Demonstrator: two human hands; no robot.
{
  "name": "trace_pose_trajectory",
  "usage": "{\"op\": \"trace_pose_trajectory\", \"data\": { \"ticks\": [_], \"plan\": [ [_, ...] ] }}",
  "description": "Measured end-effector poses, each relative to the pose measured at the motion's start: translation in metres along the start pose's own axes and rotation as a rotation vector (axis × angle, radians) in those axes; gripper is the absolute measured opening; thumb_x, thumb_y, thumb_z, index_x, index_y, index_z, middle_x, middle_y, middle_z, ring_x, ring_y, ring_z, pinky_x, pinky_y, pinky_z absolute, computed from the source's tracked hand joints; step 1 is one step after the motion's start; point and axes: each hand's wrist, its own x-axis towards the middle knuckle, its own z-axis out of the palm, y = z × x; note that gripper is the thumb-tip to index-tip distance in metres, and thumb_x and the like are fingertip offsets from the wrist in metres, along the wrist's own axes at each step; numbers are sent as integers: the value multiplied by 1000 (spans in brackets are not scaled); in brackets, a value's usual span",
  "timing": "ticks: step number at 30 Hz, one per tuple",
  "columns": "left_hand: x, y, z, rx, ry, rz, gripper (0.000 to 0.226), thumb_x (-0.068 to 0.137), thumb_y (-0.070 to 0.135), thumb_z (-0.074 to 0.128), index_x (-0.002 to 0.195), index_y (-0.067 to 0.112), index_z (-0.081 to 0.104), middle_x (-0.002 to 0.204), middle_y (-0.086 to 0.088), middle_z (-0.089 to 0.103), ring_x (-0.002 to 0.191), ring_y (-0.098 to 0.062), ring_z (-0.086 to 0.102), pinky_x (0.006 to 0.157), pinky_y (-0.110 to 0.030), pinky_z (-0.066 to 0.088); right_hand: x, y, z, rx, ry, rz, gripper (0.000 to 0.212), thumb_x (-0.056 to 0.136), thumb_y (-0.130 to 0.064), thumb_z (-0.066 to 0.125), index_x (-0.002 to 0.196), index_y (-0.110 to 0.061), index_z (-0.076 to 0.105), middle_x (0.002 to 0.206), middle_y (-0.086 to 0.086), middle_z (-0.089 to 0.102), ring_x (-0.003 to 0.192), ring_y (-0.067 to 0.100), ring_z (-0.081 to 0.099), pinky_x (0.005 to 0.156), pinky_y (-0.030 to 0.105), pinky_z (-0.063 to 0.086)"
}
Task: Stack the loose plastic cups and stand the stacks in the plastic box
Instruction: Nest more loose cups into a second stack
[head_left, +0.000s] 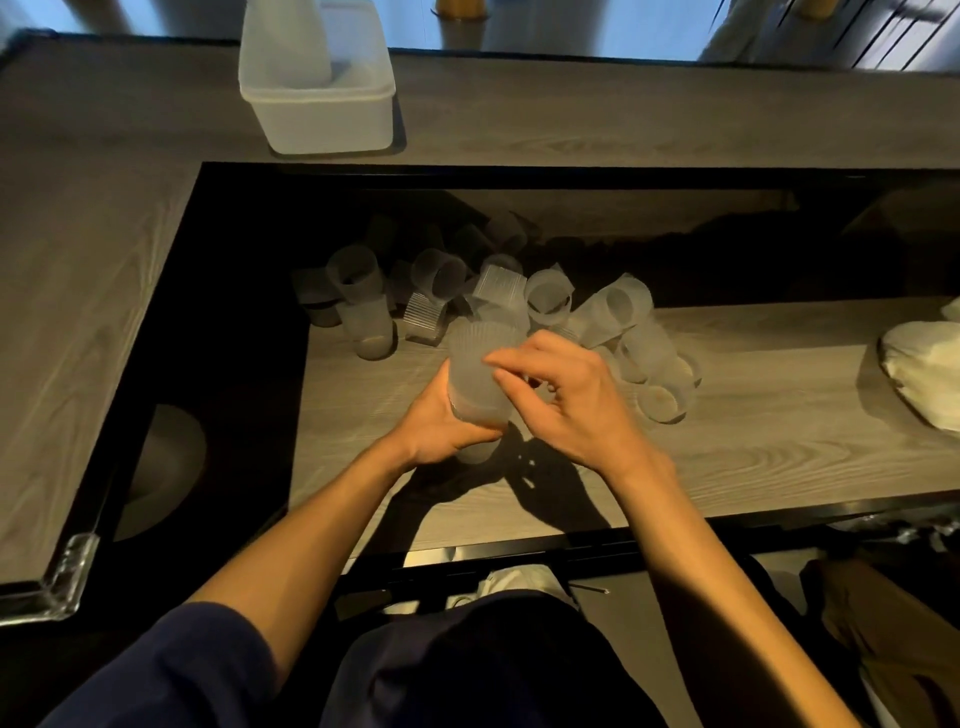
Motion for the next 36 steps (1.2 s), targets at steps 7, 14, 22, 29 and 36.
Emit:
{"op": "trace_pose_trajectory", "data": {
  "ticks": [7, 14, 22, 29, 36],
  "plan": [
    [1, -2, 2, 15, 16, 13, 97, 66, 20, 93, 146, 26, 37, 130, -3, 60, 124, -20, 60, 101, -55, 53, 6, 5, 3, -35, -2, -54, 24, 99, -24, 66, 119, -15, 76, 98, 2, 71, 86, 14, 64, 70, 39, 54],
    [3, 0, 2, 40, -1, 25, 92, 68, 22, 92, 144, 22, 40, 129, -4, 61, 121, -22, 61, 99, -55, 54, 9, 6, 4, -9, 23, -19, 22, 98, -25, 68, 116, -17, 78, 98, 0, 71, 86, 11, 64, 71, 37, 55],
    [4, 2, 4, 52, -6, 0, 87, 71, 23, 90, 145, 15, 44, 131, -4, 63, 125, -21, 61, 106, -47, 51, 7, 15, 3, 24, -368, 173, 19, 95, -29, 70, 112, -33, 78, 119, -8, 62, 98, 3, 59, 87, 28, 50],
    [4, 2, 8, 17, 26, -42, 88, 72, 10, 90, 145, 19, 41, 128, 8, 58, 121, -5, 56, 97, -25, 49, -18, 60, 6, 223, 276, 712, 10, 97, -19, 67, 104, -24, 72, 117, -1, 59, 106, 11, 60, 98, 31, 52],
    [3, 9, 9, 24, 15, -56, 92, 67, 23, 92, 145, 20, 42, 129, 7, 58, 122, -6, 56, 100, -30, 49, -74, 128, 8, -273, -152, 1250, 49, 93, -10, 66, 141, -12, 56, 167, 9, 10, 122, 40, 58, 101, 39, 47]
  ]
}}
